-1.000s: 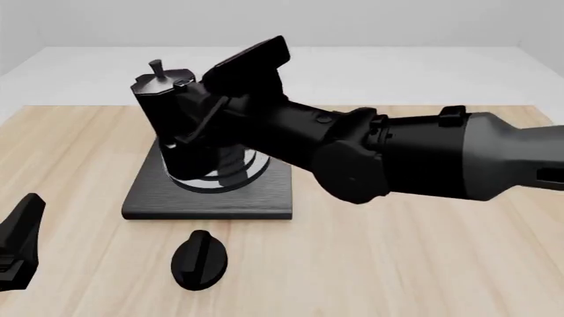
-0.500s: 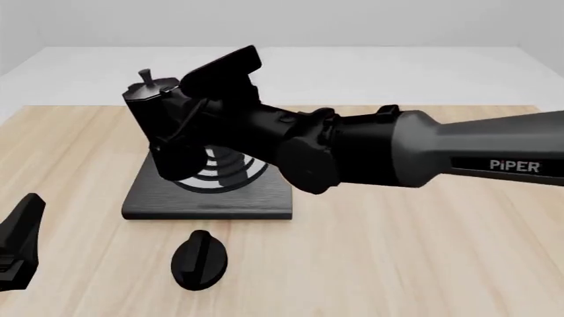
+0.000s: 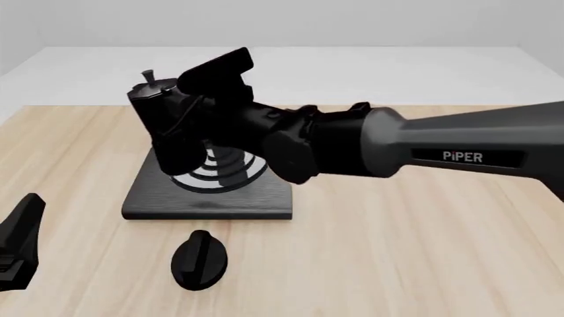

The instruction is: Put both moka pots on the stove.

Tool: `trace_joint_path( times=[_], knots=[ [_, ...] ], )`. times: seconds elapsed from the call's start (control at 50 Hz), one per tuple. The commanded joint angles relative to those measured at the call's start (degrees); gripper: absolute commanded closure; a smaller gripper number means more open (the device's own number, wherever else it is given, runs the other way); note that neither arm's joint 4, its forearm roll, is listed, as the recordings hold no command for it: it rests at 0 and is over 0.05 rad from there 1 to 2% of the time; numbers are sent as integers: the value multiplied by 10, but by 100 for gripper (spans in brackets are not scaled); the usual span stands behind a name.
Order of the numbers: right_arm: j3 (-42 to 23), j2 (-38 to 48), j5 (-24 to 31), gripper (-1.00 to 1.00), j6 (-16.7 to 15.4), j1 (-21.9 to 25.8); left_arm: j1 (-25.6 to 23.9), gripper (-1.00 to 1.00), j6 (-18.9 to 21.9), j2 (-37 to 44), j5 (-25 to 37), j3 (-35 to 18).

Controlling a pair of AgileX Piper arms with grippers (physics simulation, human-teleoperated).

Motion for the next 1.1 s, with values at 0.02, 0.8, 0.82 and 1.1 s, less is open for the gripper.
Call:
trace_joint_path(
  times=[0.02,0.8,0.82,1.1],
  knots=[
    [-36,9,-2,100,10,-12,0,-100,0,0,0,0],
    [-136,96,34,100,24,-37,0,-100,0,0,0,0],
    [-138,98,33,100,23,-38,0,-100,0,0,0,0],
    [-156,120,40,100,29,-42,0,-100,0,0,0,0]
  ],
)
